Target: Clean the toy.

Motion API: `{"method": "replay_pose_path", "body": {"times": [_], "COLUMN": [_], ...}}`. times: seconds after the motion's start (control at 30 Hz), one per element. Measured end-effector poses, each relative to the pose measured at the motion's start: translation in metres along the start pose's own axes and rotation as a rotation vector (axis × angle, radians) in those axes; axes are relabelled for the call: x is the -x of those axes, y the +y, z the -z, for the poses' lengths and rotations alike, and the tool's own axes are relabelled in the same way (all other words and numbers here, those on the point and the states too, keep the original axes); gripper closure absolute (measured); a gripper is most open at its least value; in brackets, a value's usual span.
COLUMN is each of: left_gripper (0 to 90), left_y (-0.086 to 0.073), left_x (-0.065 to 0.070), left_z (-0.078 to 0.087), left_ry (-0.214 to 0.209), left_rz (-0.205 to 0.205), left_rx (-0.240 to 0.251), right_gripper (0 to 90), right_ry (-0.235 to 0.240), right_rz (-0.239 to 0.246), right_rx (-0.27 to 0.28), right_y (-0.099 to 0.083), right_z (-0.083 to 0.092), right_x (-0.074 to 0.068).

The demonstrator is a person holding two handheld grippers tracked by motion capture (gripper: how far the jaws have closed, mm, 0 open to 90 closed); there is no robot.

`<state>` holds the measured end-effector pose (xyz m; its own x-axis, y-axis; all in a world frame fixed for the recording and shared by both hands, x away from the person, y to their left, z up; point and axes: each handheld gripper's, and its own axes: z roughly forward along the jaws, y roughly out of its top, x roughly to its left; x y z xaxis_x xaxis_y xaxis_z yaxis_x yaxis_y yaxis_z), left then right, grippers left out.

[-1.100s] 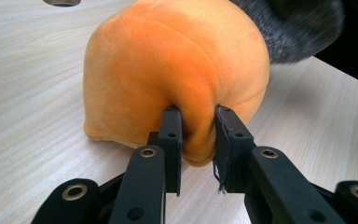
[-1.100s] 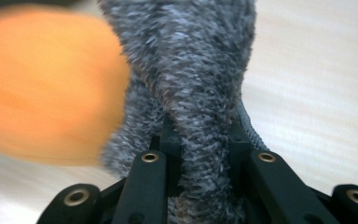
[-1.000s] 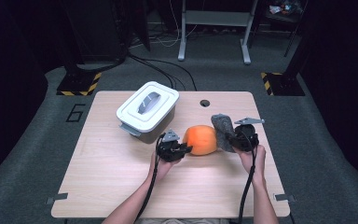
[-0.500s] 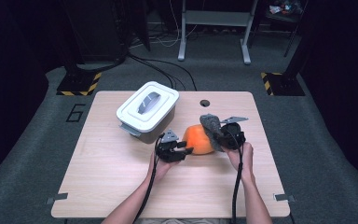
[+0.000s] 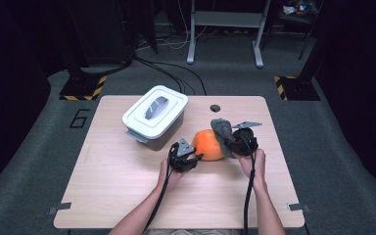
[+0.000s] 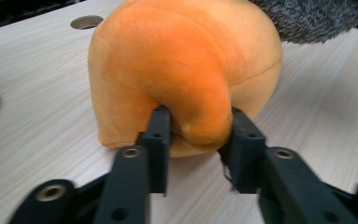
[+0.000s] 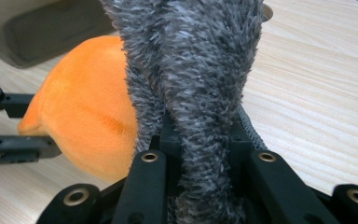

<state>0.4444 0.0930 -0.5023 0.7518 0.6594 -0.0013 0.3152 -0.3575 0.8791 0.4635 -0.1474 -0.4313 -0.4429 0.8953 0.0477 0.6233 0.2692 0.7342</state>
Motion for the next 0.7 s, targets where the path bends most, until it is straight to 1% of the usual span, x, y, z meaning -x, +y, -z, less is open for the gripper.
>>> {"method": "replay_pose_path", "body": {"times": [0.03,0.07,0.1,0.13,0.17,0.2,0.23,0.27,0.3,0.33,0.37,0.43,0.47,0.5,0.57,0.63,0.7], "left_gripper": [69.6,71.6,72.7,73.5,73.9,74.3,74.4,74.6,74.6,74.7,74.8,74.7,74.7,74.7,74.7,74.6,74.6], "left_y": [0.0,0.0,0.001,0.002,0.003,0.004,0.006,0.008,0.01,0.012,0.014,0.018,0.019,0.02,0.022,0.023,0.023], "left_x": [-0.001,-0.001,0.0,-0.001,-0.001,-0.001,-0.001,-0.001,-0.002,-0.003,-0.002,-0.002,-0.002,-0.002,0.0,0.002,0.004], "left_z": [0.001,0.001,0.001,0.002,0.003,0.003,0.003,0.004,0.005,0.006,0.007,0.009,0.009,0.009,0.01,0.011,0.011], "left_ry": [-0.003,-0.003,-0.01,-0.011,-0.023,-0.029,-0.036,-0.044,-0.053,-0.06,-0.064,-0.073,-0.076,-0.085,-0.091,-0.095,-0.098], "left_rz": [0.006,0.012,0.031,0.04,0.055,0.08,0.107,0.12,0.142,0.155,0.179,0.198,0.202,0.218,0.222,0.221,0.227], "left_rx": [0.0,0.006,0.014,0.012,0.006,0.013,0.015,0.012,0.016,0.018,0.02,0.018,0.018,0.017,0.008,0.01,0.011], "right_gripper": [74.9,74.9,74.9,75.0,75.0,75.0,75.0,75.0,75.0,75.0,75.0,75.0,75.0,75.0,74.9,74.9,74.8], "right_ry": [0.002,0.01,0.013,0.021,0.029,0.039,0.046,0.047,0.055,0.064,0.072,0.102,0.113,0.126,0.15,0.163,0.159], "right_rz": [-0.006,0.007,-0.001,0.0,-0.01,-0.02,-0.023,-0.022,-0.025,-0.014,-0.012,-0.011,-0.001,0.003,0.019,0.039,0.057], "right_rx": [0.002,0.009,0.014,0.025,0.034,0.035,0.048,0.053,0.058,0.071,0.076,0.09,0.098,0.101,0.11,0.109,0.083], "right_y": [0.0,-0.001,-0.002,-0.002,-0.003,-0.004,-0.004,-0.004,-0.004,-0.003,-0.003,-0.001,0.001,0.002,0.004,0.006,0.007], "right_z": [0.001,0.002,0.003,0.005,0.009,0.012,0.015,0.018,0.02,0.024,0.027,0.033,0.036,0.039,0.042,0.041,0.034], "right_x": [0.0,0.003,0.003,0.005,0.005,0.005,0.005,0.004,0.003,0.001,-0.001,-0.006,-0.011,-0.014,-0.021,-0.028,-0.035]}}
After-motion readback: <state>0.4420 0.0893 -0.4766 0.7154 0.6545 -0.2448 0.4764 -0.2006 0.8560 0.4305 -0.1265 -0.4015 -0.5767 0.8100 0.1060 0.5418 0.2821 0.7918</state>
